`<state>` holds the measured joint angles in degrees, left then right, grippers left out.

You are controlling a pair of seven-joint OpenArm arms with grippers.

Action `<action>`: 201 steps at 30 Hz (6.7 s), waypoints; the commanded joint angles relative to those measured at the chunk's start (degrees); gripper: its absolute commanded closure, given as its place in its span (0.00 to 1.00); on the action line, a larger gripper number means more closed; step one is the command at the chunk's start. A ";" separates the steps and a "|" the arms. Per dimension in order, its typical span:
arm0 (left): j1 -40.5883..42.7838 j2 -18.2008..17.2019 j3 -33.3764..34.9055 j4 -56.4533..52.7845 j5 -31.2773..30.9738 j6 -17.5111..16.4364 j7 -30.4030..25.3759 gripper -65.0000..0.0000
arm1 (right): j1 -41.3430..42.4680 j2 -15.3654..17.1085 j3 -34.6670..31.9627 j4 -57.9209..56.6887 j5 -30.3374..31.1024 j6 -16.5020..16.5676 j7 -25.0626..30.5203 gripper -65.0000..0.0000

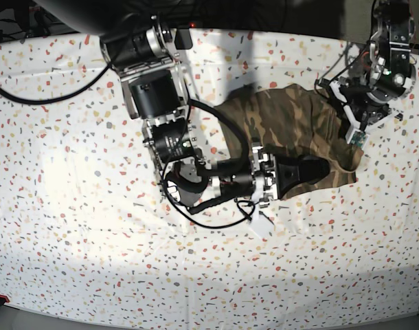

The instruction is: Fold the T-shirt properly

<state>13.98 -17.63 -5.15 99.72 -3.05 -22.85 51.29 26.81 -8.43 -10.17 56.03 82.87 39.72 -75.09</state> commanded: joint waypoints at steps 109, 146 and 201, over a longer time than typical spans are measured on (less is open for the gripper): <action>-25.20 6.29 34.12 -0.07 5.11 7.85 -6.21 0.61 | -21.42 37.77 7.98 23.74 -19.80 0.28 14.67 0.58; -16.76 6.01 34.12 3.67 6.08 4.28 -1.46 0.61 | -30.47 33.64 9.20 25.03 -12.11 0.28 9.92 0.58; 58.90 -10.23 -19.10 20.04 -15.08 -1.81 -6.10 0.61 | -86.99 22.62 55.25 52.46 -25.51 0.28 8.48 0.58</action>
<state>72.01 -27.38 -23.90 119.09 -17.91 -24.60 44.82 -59.07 13.85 44.60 107.77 56.21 39.70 -66.02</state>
